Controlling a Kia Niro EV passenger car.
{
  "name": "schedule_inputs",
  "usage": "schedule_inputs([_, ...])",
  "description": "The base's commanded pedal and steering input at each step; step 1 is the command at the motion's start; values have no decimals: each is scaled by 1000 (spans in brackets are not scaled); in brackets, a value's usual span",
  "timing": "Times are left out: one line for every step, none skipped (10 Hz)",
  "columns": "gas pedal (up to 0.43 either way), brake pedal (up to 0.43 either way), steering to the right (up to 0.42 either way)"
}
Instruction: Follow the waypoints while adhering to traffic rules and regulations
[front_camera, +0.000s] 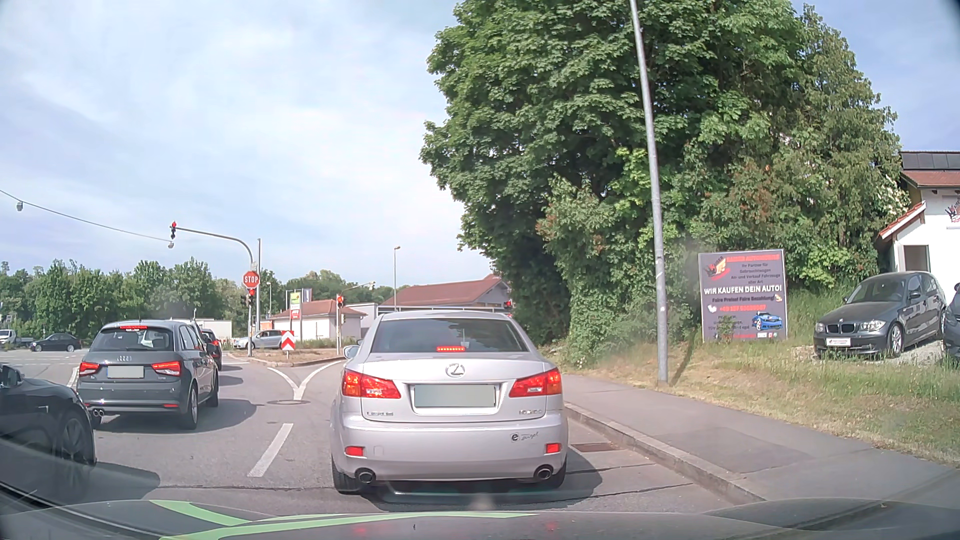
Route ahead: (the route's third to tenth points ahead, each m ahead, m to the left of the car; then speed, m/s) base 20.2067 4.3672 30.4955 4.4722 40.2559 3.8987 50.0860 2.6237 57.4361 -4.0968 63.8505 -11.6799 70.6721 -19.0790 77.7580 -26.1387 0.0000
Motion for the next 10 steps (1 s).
schedule_inputs([0, 415, -113])
schedule_inputs([0, 415, -114])
schedule_inputs([0, 415, -114])
schedule_inputs([0, 415, -113])
schedule_inputs([0, 415, -113])
schedule_inputs([0, 415, -113])
schedule_inputs([0, 421, -113])
schedule_inputs([0, 415, -113])
schedule_inputs([0, 415, -114])
schedule_inputs([0, 415, -113])
